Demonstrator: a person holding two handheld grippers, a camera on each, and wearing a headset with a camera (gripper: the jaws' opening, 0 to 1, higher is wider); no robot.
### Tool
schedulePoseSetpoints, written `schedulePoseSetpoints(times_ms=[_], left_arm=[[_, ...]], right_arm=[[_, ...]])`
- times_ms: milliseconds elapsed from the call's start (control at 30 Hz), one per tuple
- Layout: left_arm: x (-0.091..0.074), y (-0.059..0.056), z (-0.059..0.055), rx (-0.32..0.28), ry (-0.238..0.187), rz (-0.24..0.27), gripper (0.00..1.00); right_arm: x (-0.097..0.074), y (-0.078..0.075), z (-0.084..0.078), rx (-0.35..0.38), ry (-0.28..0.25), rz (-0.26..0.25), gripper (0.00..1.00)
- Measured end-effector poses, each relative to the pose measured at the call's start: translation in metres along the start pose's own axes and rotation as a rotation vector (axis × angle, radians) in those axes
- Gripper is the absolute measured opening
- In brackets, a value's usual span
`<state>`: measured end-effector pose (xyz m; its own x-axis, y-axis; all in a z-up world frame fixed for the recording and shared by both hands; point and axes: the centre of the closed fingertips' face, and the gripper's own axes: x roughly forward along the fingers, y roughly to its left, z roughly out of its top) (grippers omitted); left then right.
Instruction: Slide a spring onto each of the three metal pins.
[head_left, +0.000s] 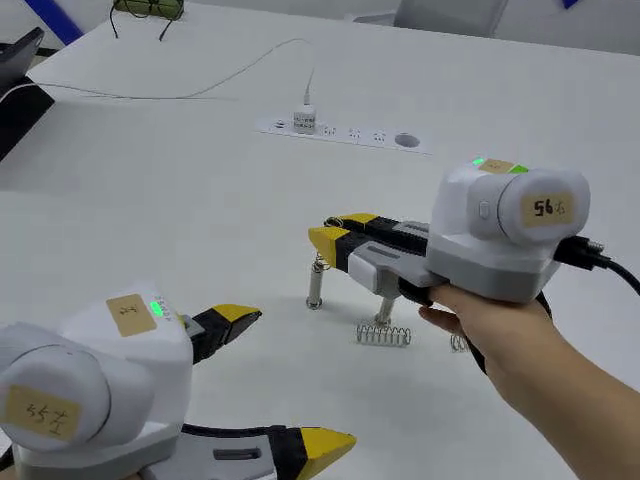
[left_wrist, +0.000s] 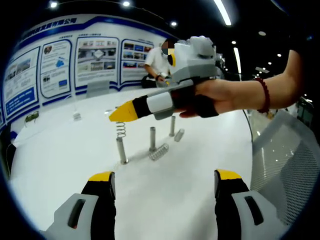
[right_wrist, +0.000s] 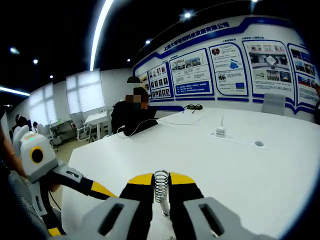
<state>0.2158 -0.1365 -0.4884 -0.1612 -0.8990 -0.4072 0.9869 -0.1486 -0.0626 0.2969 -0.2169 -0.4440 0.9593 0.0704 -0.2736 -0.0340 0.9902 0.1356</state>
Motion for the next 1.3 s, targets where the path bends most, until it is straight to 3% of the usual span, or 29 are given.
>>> schedulePoseSetpoints(times_ms=[467,967,1300], left_arm=[[0.001,-0.004,-0.006,0.011,0.024,-0.012,0.82],[-0.001,0.0,-0.007,0.007,0.03,-0.001,0.81],[-0.004,0.005,-0.008,-0.002,0.027,0.008,0.81]], right_arm=[[0.006,0.0,-0.005,-0.018,0.006,0.001,0.12],[0.011,0.001,-0.024,-0.065,0.067,-0.018,0.12],[0.016,0.0,-0.038,-0.058,0.112,-0.027,0.12]])
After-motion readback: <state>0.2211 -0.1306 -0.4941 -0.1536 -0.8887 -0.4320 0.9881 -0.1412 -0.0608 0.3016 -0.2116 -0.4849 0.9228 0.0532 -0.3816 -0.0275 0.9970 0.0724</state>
